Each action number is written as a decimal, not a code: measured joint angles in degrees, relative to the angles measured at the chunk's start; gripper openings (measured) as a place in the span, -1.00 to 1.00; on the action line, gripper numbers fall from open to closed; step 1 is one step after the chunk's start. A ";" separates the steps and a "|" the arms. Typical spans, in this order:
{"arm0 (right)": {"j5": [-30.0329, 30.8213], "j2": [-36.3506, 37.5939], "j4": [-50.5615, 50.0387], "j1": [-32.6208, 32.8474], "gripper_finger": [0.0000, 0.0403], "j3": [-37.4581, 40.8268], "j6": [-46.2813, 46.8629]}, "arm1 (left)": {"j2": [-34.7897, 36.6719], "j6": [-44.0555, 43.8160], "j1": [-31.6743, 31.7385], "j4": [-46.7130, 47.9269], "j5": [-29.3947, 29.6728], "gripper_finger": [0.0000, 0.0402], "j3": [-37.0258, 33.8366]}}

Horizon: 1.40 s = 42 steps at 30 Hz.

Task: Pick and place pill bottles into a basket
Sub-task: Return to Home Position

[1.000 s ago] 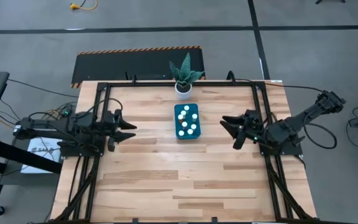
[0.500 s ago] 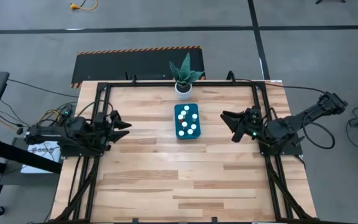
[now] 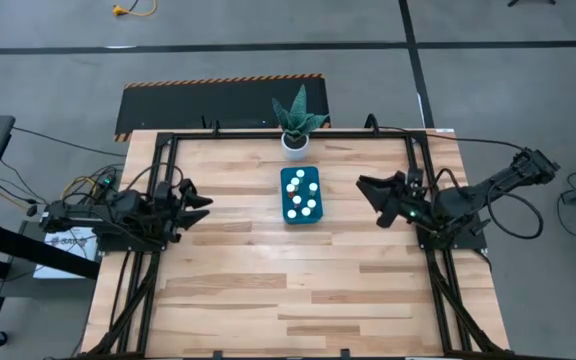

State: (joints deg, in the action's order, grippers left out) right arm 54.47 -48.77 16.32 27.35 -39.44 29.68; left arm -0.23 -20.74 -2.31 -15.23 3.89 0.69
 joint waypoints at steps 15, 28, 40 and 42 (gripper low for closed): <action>-28.97 7.81 -11.72 -6.04 -0.36 0.16 -10.41 | -0.02 1.74 0.04 11.56 2.83 -0.18 -0.04; -39.79 35.18 -11.08 -12.80 -0.39 15.86 -14.68 | -0.63 2.06 0.04 12.55 2.44 -0.18 -0.04; -41.37 47.54 -3.29 -14.36 -0.39 27.60 -16.23 | -0.63 2.08 0.04 12.66 2.52 -0.18 -0.04; -41.46 48.68 -3.20 -14.74 -0.39 29.14 -16.25 | -0.63 2.08 0.04 12.67 2.53 -0.18 -0.04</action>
State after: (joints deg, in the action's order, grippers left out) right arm 13.00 -0.10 13.12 12.61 -10.30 13.43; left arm -0.86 -18.65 -2.26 -2.56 6.42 0.64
